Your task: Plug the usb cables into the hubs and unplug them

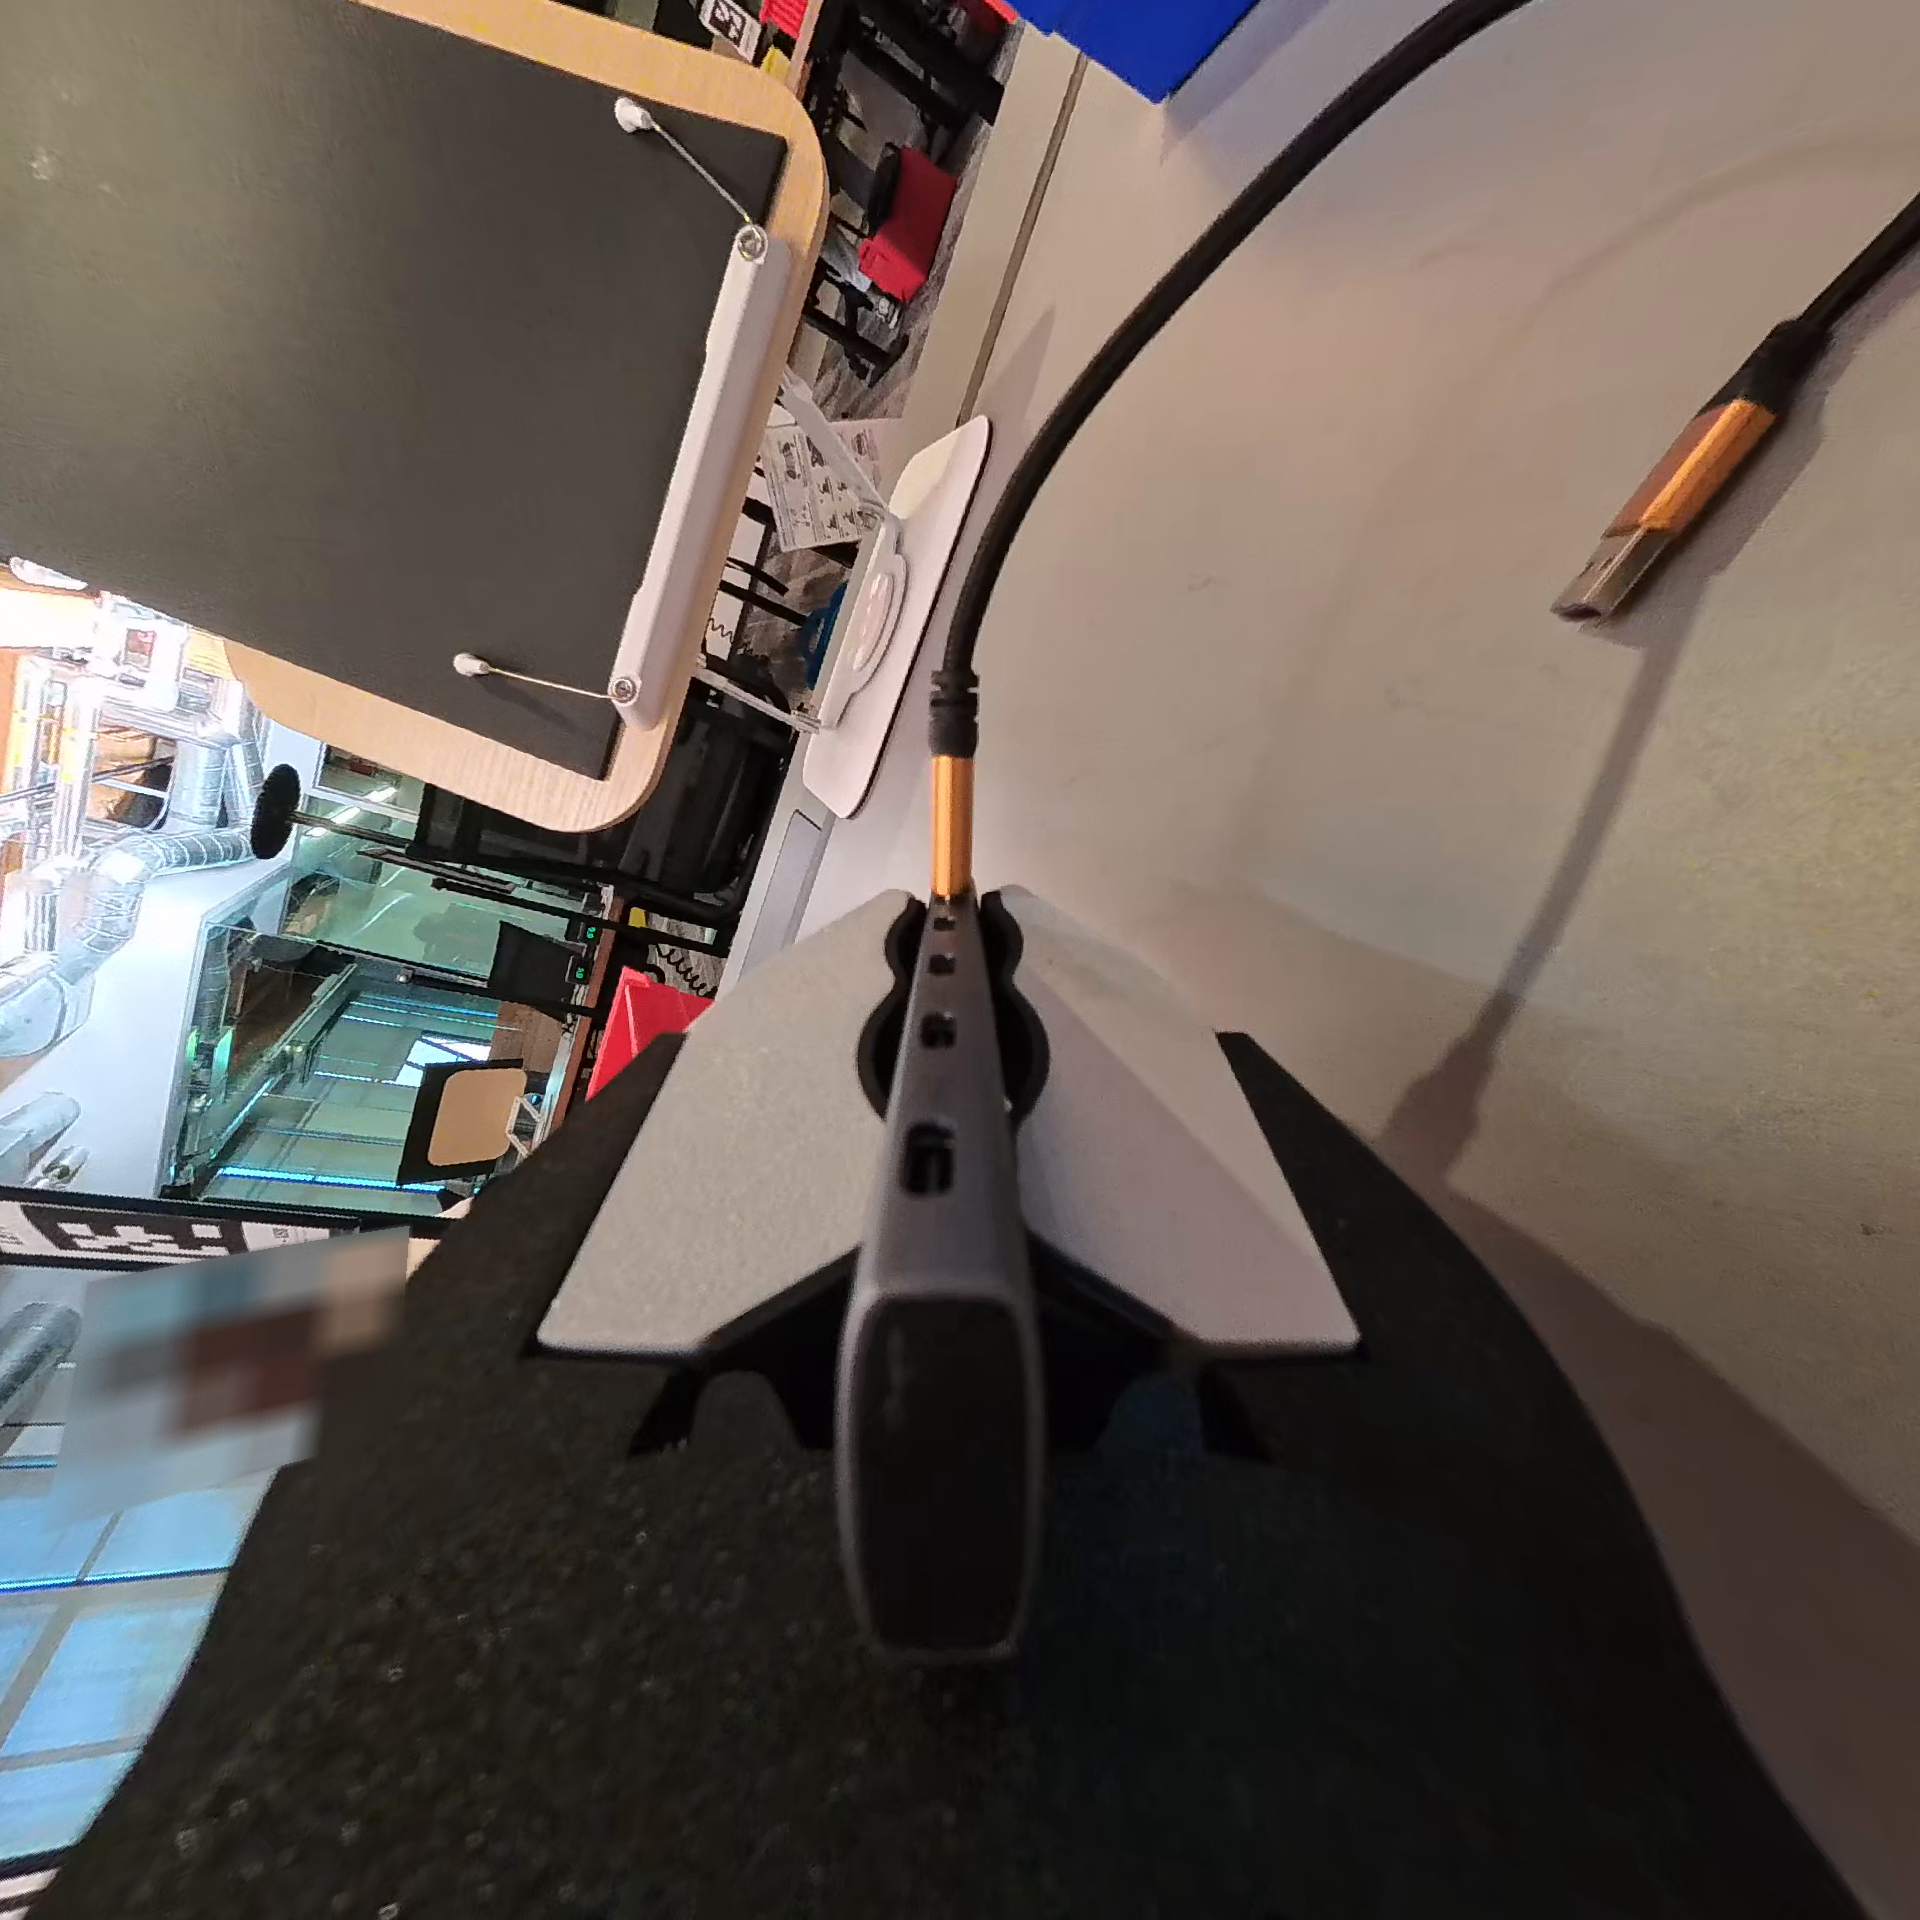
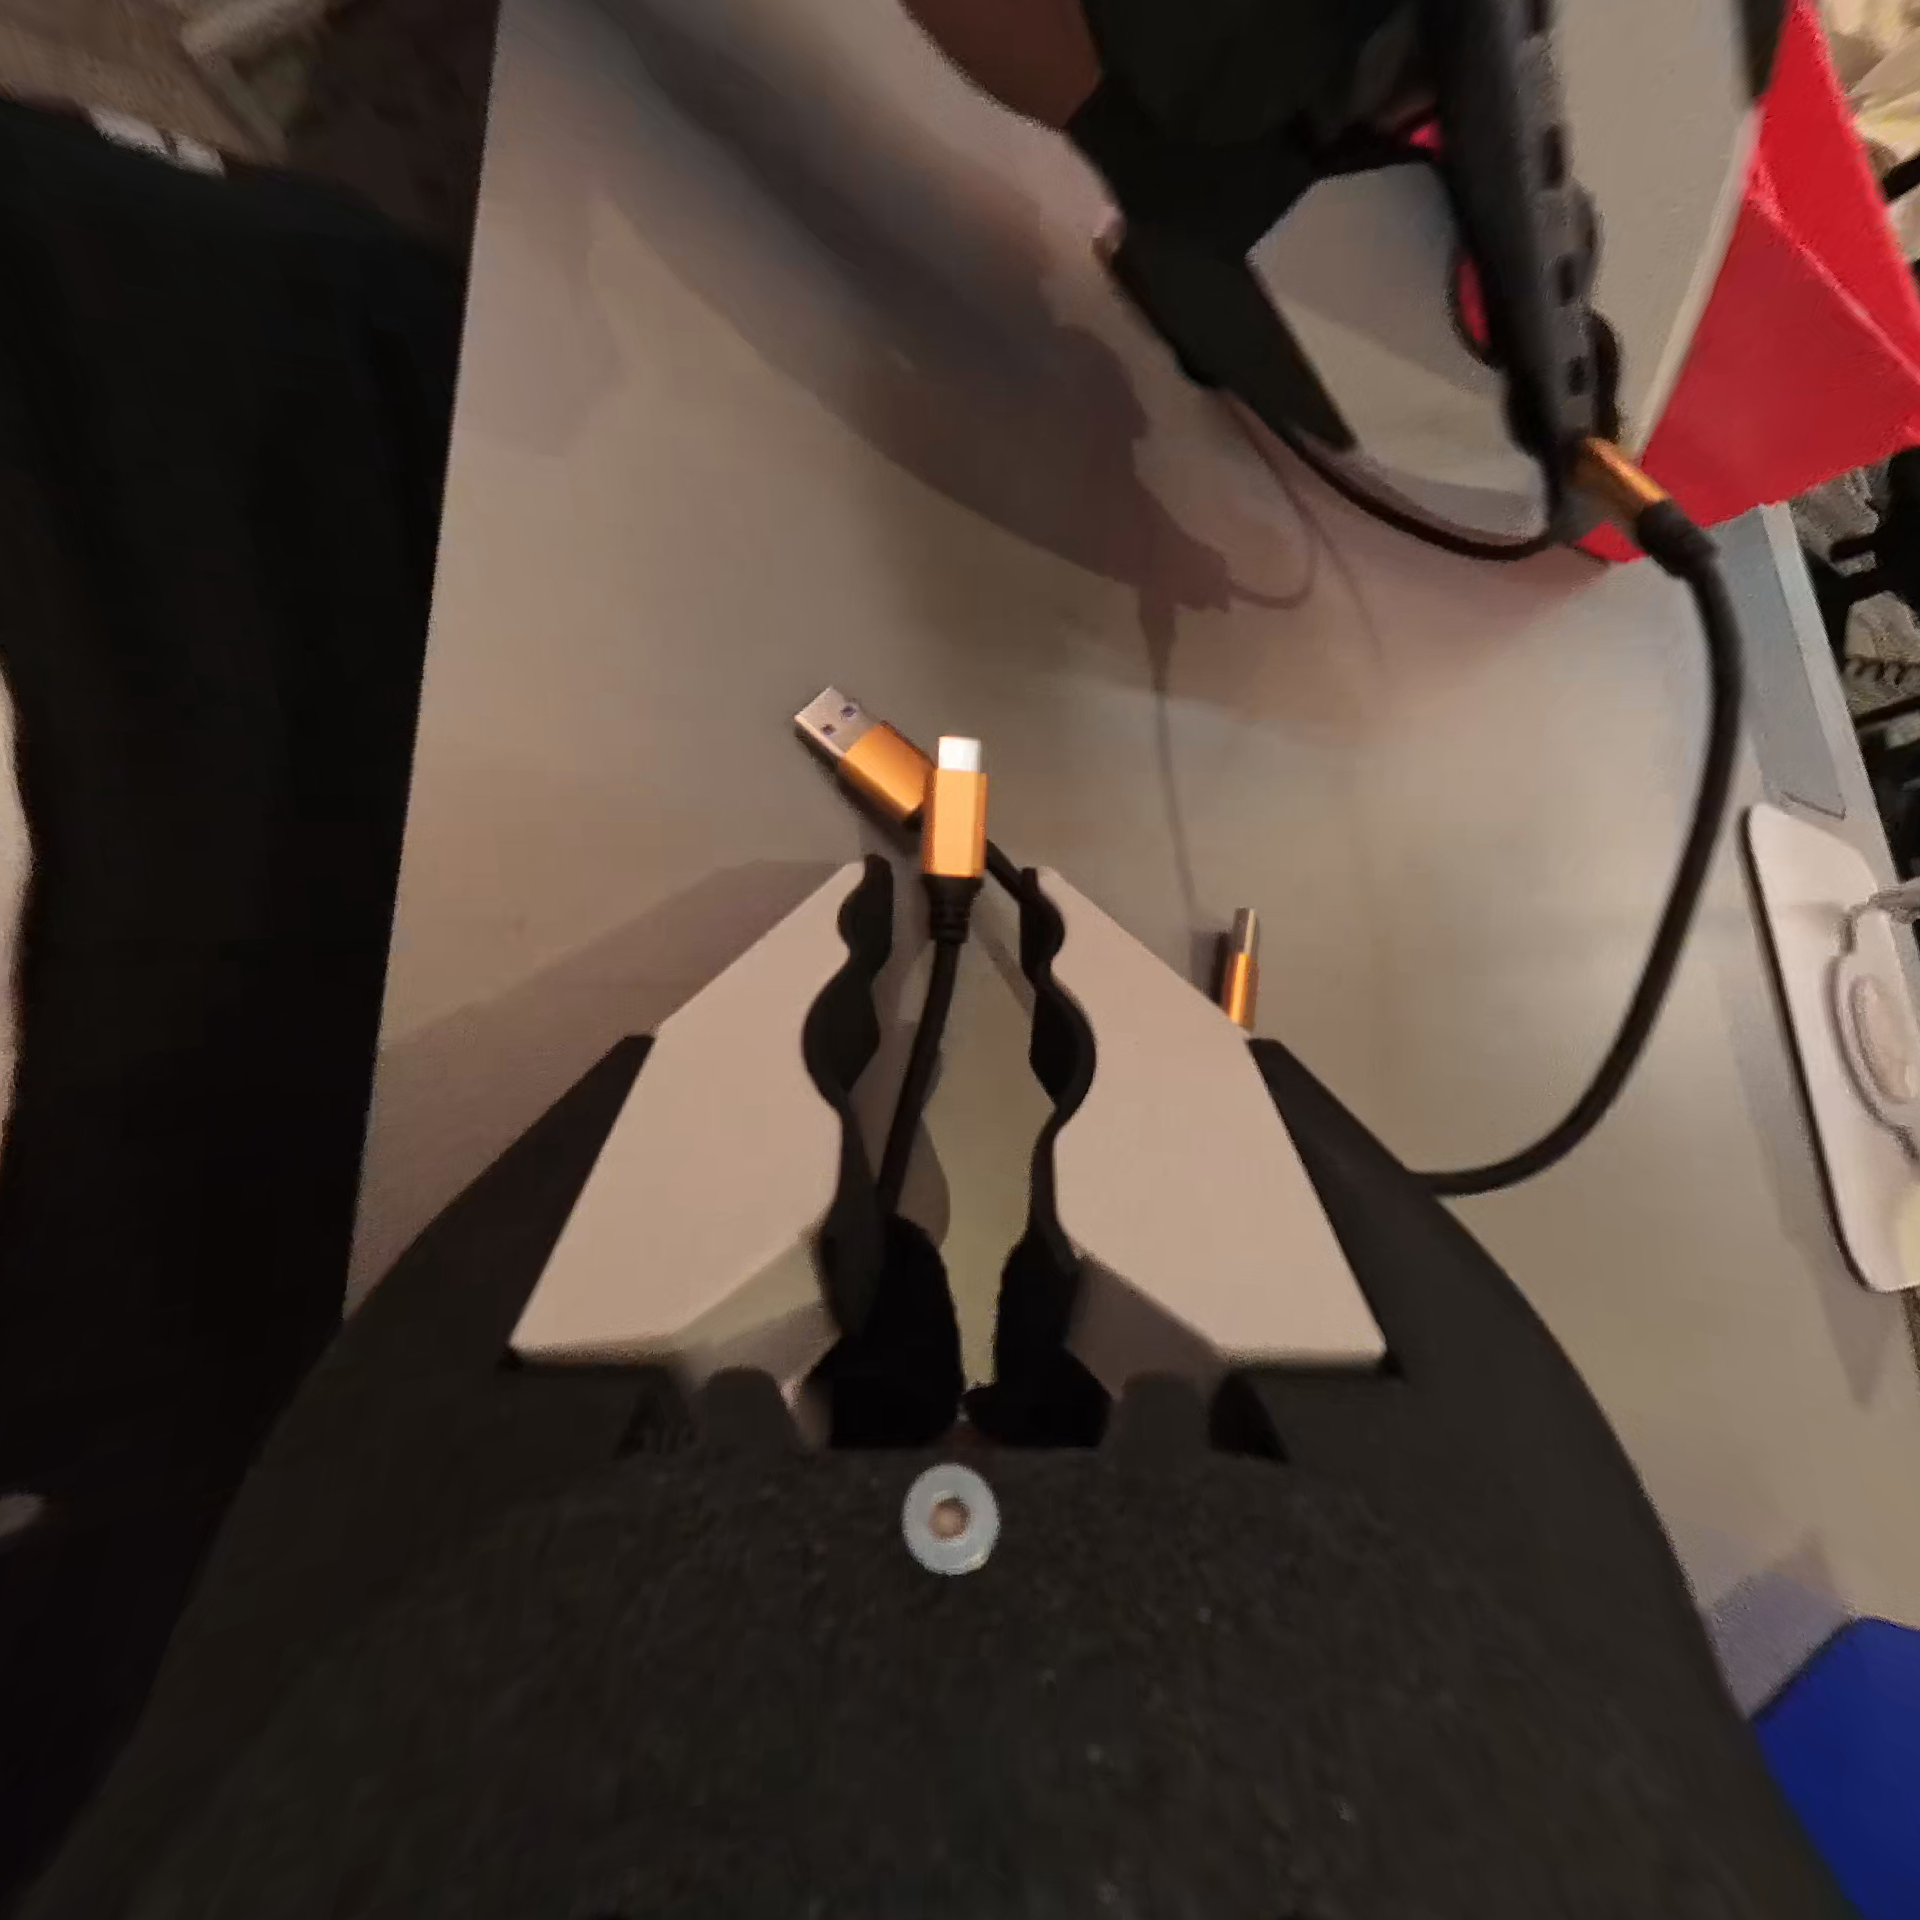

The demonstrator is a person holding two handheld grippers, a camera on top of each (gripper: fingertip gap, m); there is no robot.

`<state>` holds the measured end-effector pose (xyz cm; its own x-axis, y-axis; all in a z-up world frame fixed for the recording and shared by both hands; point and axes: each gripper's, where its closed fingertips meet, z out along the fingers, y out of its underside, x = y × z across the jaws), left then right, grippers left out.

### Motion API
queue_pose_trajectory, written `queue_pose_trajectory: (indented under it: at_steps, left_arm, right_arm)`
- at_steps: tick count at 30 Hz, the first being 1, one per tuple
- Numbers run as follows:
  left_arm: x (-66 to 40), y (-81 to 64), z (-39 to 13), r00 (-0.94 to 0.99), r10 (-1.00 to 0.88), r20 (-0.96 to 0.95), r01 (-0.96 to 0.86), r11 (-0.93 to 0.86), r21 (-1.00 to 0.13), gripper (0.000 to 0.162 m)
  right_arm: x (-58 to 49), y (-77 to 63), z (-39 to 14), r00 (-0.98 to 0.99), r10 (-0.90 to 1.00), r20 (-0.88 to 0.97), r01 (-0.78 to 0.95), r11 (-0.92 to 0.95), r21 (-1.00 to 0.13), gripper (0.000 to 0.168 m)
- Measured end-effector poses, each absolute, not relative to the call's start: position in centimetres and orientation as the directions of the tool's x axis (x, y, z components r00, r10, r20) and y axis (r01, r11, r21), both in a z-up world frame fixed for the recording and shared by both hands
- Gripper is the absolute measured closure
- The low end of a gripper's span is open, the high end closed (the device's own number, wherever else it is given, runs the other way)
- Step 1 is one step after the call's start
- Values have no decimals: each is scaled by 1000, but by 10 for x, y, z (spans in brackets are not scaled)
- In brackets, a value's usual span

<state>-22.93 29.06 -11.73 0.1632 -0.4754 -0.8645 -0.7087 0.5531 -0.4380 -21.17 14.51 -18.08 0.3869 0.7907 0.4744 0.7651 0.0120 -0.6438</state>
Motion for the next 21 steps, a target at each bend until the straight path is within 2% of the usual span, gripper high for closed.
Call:
queue_pose_trajectory:
  at_steps: [3,5,9,12,16,21]
  left_arm:
    - [-228,288,-115,163,-470,-868,-703,562,-436,151]
    - [-227,286,-114,159,-463,-872,-700,570,-431,151]
    - [-226,277,-103,173,-418,-892,-648,634,-423,151]
    - [-222,263,-91,167,-338,-926,-583,724,-369,152]
    - [-216,250,-92,103,-232,-967,-575,780,-249,151]
    - [-210,256,-108,39,-256,-966,-660,720,-217,151]
  right_arm:
    - [-212,150,-190,359,778,516,800,28,-599,159]
    - [-209,148,-187,360,794,489,797,11,-604,159]
    - [-201,140,-145,428,839,337,682,-55,-729,159]
    - [-183,140,-100,454,867,204,623,-145,-769,160]
    - [-176,163,-70,485,860,157,646,-232,-728,159]
    - [-200,181,-102,490,865,107,715,-328,-617,160]
